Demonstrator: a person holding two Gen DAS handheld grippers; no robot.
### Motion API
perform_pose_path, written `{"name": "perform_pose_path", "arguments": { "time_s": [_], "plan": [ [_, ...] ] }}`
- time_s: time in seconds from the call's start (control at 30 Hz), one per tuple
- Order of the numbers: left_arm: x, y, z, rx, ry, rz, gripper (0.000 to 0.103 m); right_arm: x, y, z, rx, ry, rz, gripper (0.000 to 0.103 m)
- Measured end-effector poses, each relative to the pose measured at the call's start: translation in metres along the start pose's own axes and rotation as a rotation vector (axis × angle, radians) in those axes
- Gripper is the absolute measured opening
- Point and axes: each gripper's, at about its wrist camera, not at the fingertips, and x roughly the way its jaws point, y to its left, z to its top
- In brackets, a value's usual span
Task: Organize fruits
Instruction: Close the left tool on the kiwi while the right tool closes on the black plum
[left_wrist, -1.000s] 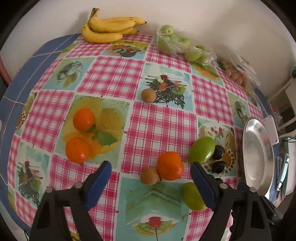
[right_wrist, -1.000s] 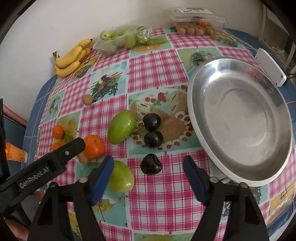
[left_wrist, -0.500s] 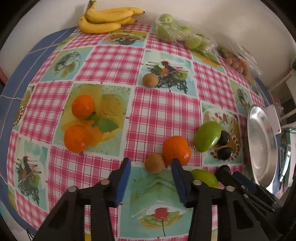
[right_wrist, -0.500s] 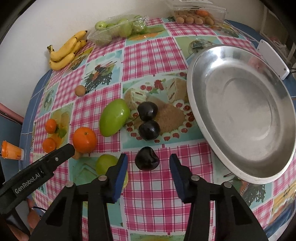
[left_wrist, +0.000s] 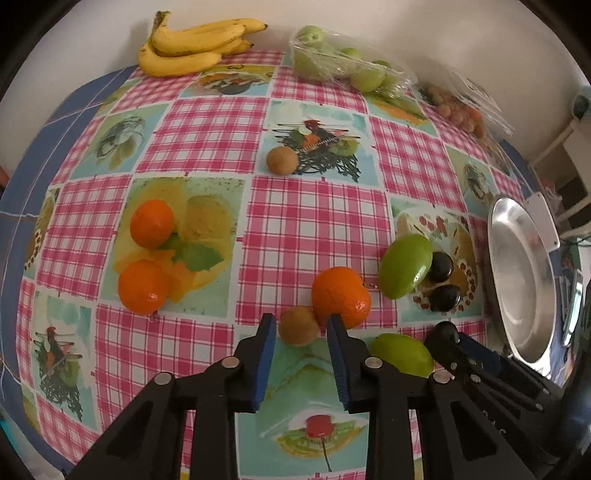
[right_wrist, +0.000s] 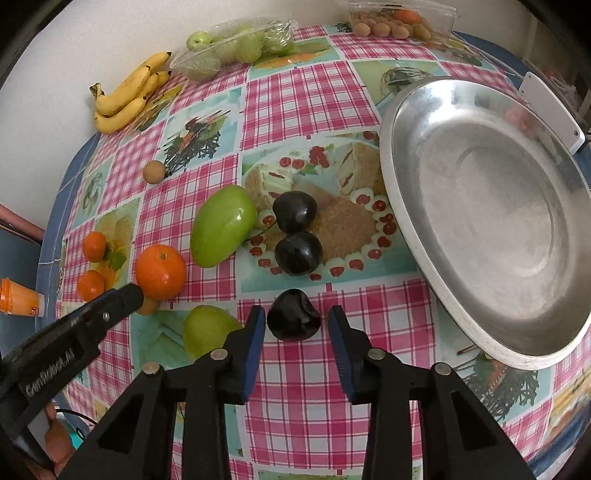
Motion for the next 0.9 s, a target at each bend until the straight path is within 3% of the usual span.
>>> {"name": "perform_pose_path", "arguments": {
  "time_s": [0.33,0.47,0.73,0.9],
  "plan": [
    [-0.006,0.028,0.001,-0.086,-0.015,0.084,0.031,-0.001,-0.003,0.0,0.013,0.002,0.012,0.035],
    [-0.011,0.039,0.0,-0.132,-0.021,0.065,0.031,-0.002,-0.003,0.0,0.018,0.001,0.013,0.035],
    [-0.001,0.022,-0.001,-0.065,0.022,0.028,0.031,-0.002,-0.002,0.0,0.013,0.003,0.011,0.035],
    [-0.001,0.012,-0.004,-0.014,0.022,0.053,0.029,-0.001,-0.001,0.0,0.009,0.004,0.011,0.035]
  ]
}}
